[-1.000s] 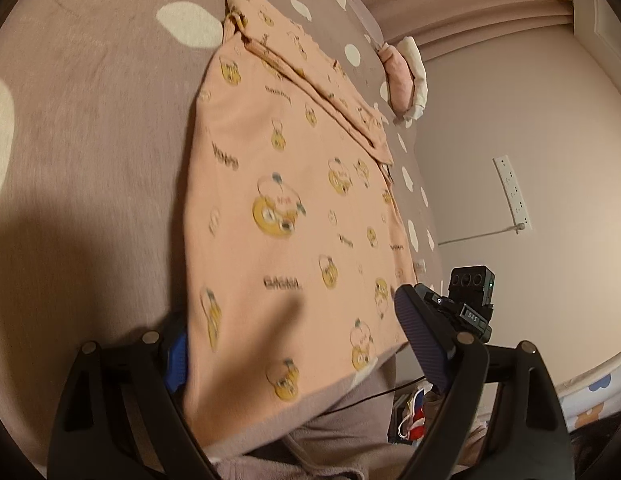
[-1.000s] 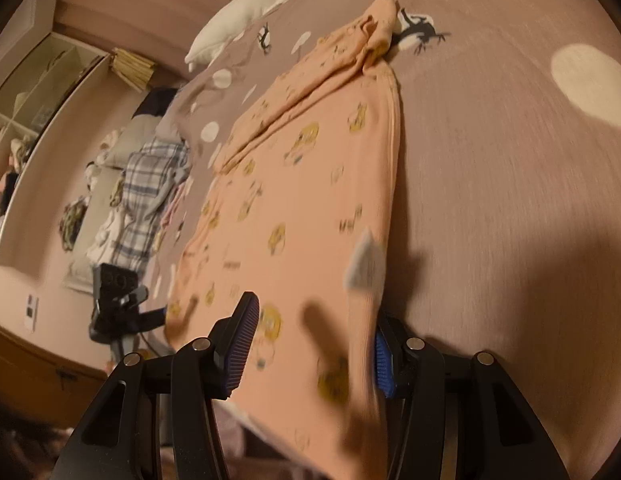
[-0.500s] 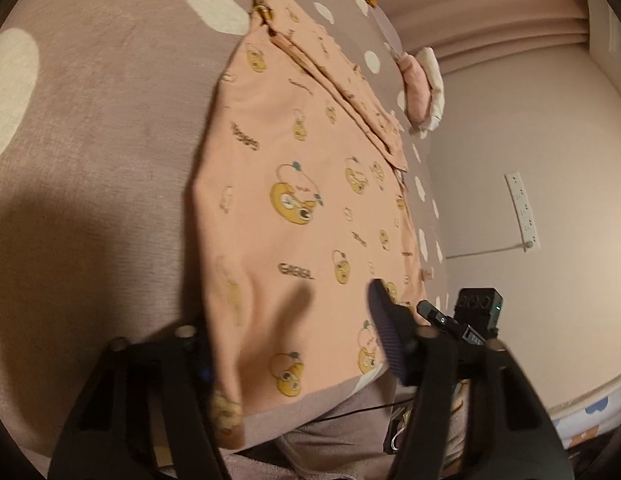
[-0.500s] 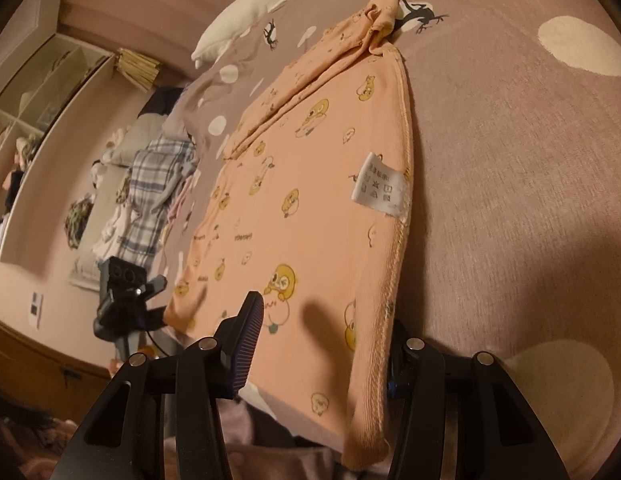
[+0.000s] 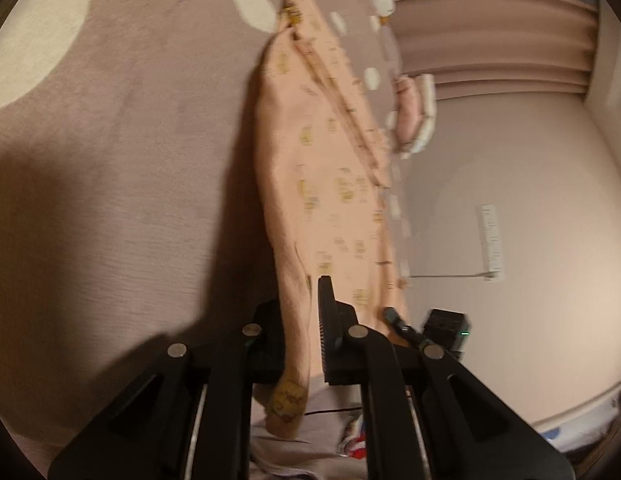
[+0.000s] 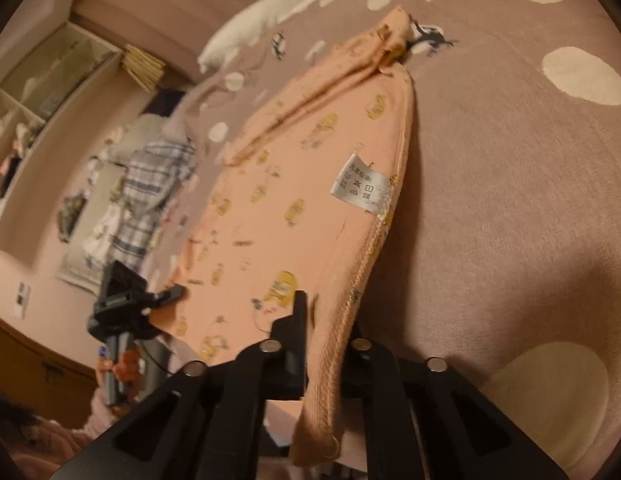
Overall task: Fold small clothes
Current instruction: 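Grasp the shirt's hem with both grippers and lift it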
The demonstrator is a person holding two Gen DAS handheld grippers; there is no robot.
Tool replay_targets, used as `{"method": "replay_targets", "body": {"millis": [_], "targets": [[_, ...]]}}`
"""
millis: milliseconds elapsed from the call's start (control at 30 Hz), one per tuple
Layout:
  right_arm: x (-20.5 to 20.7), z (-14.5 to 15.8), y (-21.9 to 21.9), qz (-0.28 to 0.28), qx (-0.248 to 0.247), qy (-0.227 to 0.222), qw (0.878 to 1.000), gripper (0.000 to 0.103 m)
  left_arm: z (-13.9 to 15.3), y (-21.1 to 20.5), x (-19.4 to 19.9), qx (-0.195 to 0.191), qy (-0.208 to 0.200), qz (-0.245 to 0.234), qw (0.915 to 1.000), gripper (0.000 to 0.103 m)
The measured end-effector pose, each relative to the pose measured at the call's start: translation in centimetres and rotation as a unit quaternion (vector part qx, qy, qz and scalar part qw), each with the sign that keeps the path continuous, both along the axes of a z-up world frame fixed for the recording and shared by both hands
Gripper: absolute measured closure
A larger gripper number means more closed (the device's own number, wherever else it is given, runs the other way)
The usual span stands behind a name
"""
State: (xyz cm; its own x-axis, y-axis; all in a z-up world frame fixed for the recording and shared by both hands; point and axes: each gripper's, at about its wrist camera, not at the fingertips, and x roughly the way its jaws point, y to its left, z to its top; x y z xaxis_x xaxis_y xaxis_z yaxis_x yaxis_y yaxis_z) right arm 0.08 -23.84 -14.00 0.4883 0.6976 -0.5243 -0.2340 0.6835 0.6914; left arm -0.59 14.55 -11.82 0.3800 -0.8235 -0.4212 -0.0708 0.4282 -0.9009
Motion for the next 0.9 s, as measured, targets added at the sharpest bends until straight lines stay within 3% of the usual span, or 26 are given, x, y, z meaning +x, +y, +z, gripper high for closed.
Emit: {"method": "replay_targets", "body": {"millis": [300,600,900], "targets": [[0.4,2.3,0.9,0.012,0.062,-0.054,0.997,0.097,2.3,-0.2,0.7,-0.051,-0.043,-0.003,0.9977,0.097],[1.6,4.0,1.3,0.005,0.086,-0.095,0.992,0.097,5.4,-1.3,2.6,-0.020,-0.094,-0.017,0.9952,0.097],[3.8,6.8,1.1,0.000,0.082,-0.137,0.987,0.097,8.1,-1.9,6.2,-0.014,-0.137,-0.019,0.9903,0.096]]}}
